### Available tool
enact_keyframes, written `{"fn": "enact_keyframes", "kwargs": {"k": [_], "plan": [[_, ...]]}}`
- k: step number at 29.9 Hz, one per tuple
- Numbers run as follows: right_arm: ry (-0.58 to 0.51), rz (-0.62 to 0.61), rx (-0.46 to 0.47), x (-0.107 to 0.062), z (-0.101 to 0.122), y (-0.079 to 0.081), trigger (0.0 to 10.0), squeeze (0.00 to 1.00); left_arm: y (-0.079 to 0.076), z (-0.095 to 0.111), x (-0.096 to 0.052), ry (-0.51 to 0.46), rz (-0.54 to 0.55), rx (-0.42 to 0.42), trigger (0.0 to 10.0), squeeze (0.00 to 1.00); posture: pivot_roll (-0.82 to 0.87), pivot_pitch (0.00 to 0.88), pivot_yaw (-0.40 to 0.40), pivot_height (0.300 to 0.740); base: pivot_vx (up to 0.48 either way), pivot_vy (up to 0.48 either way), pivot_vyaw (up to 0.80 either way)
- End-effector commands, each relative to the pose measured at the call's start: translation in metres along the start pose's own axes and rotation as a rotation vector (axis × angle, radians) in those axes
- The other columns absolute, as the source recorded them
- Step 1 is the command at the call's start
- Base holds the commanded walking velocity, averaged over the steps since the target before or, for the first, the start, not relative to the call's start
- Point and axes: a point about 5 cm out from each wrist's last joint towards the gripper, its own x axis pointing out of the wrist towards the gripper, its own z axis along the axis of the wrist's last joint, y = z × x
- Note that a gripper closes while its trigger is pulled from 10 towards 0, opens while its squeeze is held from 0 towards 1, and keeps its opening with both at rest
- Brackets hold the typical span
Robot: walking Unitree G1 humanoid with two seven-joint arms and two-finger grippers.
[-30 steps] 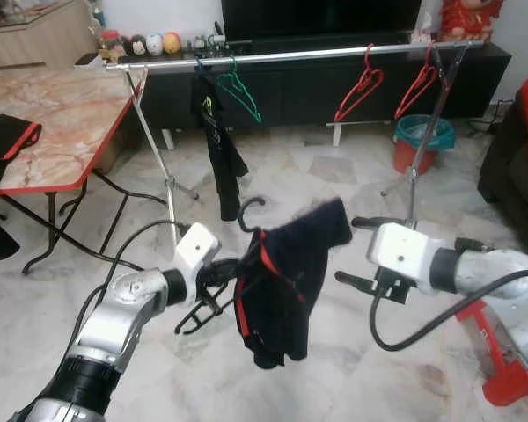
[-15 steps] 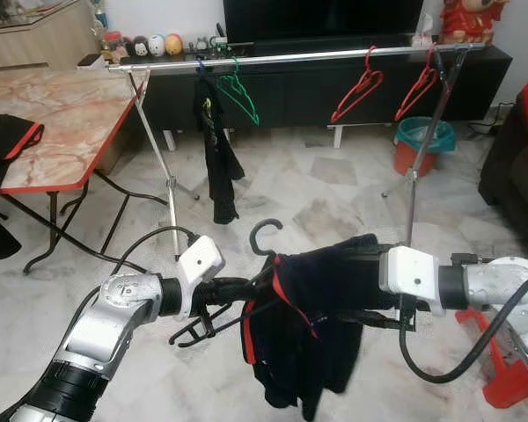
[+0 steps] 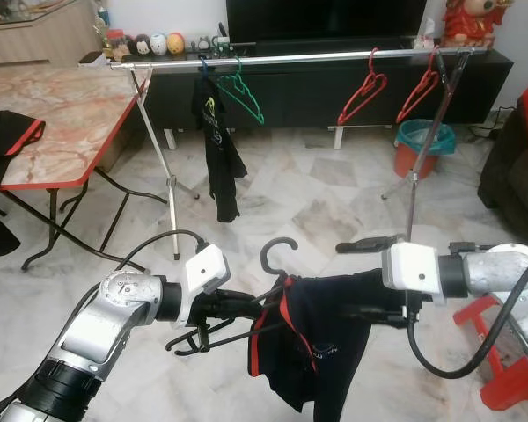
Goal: Hang hanger
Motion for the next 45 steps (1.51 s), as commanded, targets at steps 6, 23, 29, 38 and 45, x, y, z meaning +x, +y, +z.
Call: {"fn": "enact_keyframes", "kwargs": {"k": [6,23,29,38,45], "plan": [[-0.061,0.08,-0.006,0.012,0.007,0.002,10.0,0.0,0.0,0.021,0.001,-0.021,-0.033,0.095,10.0,0.0,-0.09,0.001,0.011,0.74,0.0,0.0,0.0],[-0.001,0.071,-0.021,0.02,-0.006,-0.01,10.0,0.0,-0.005,0.031,0.004,-0.021,-0.082,0.142,10.0,0.0,-0.09,0.004,0.003,0.74,0.0,0.0,0.0],[0.012,0.108,-0.002,0.02,-0.011,-0.008,9.5,0.0,-0.005,0.032,0.004,-0.023,-0.084,0.146,10.0,0.0,-0.08,0.006,0.003,0.74,0.0,0.0,0.0],[0.013,0.076,0.016,0.023,-0.016,-0.012,2.0,0.0,-0.007,0.035,0.005,-0.029,-0.096,0.152,10.0,0.0,-0.08,0.009,0.003,0.74,0.0,0.0,0.0],[-0.043,0.079,0.037,0.027,-0.012,-0.013,0.0,0.0,-0.008,0.036,0.007,-0.036,-0.104,0.157,10.0,0.0,-0.08,0.01,0.004,0.74,0.0,0.0,0.0]]}}
